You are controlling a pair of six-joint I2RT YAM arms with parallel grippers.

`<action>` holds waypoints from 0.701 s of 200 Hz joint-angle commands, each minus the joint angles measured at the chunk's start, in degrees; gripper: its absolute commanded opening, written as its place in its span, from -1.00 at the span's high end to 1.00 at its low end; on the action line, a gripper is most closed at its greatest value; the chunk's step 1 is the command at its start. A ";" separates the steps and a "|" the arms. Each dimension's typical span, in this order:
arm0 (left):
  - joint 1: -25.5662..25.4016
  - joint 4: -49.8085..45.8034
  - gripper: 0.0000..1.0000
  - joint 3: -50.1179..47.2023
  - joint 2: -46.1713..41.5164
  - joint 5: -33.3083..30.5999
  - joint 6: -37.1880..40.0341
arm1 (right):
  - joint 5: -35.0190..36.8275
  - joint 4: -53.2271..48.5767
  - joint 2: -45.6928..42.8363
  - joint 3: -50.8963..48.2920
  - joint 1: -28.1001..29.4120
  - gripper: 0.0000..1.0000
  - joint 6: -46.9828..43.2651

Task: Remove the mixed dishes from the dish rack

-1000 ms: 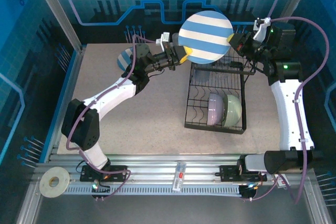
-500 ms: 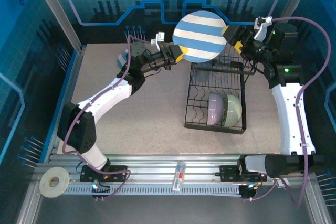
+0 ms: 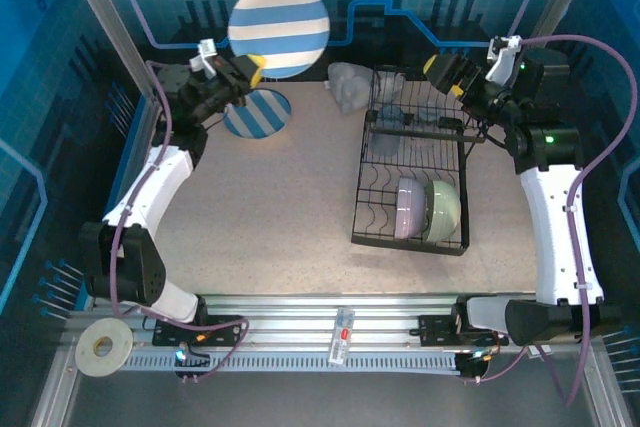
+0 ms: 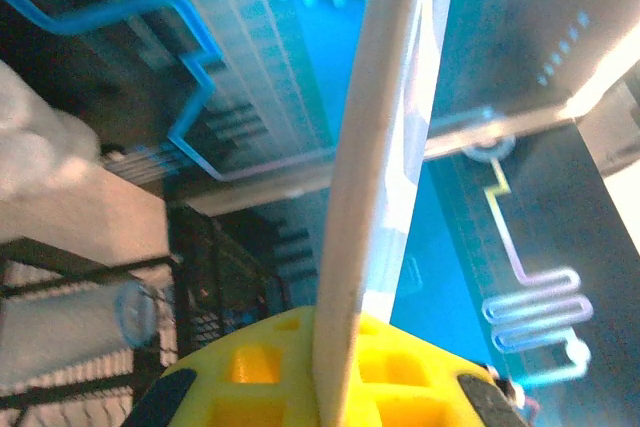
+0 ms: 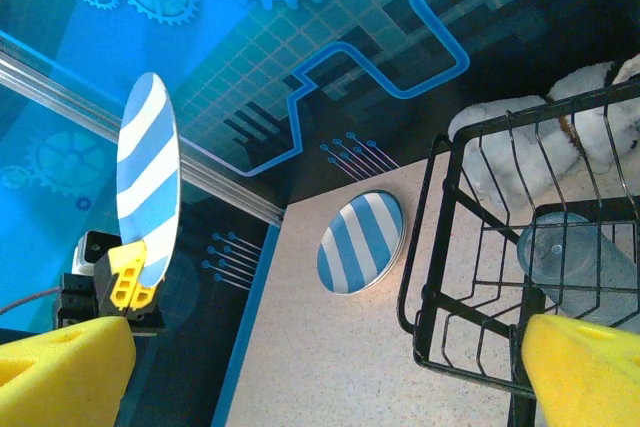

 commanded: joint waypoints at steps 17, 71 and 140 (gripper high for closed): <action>5.78 -5.64 1.00 -2.12 3.10 2.49 6.94 | -0.34 -3.20 -2.52 1.00 2.82 -1.00 -3.24; 10.09 -4.20 1.00 0.15 16.29 4.39 8.59 | -1.10 -11.23 -7.02 0.68 3.13 -1.00 -8.45; 11.34 -10.61 1.00 11.73 31.55 5.01 13.10 | -2.16 -17.10 -14.21 -6.11 3.05 -1.00 -9.63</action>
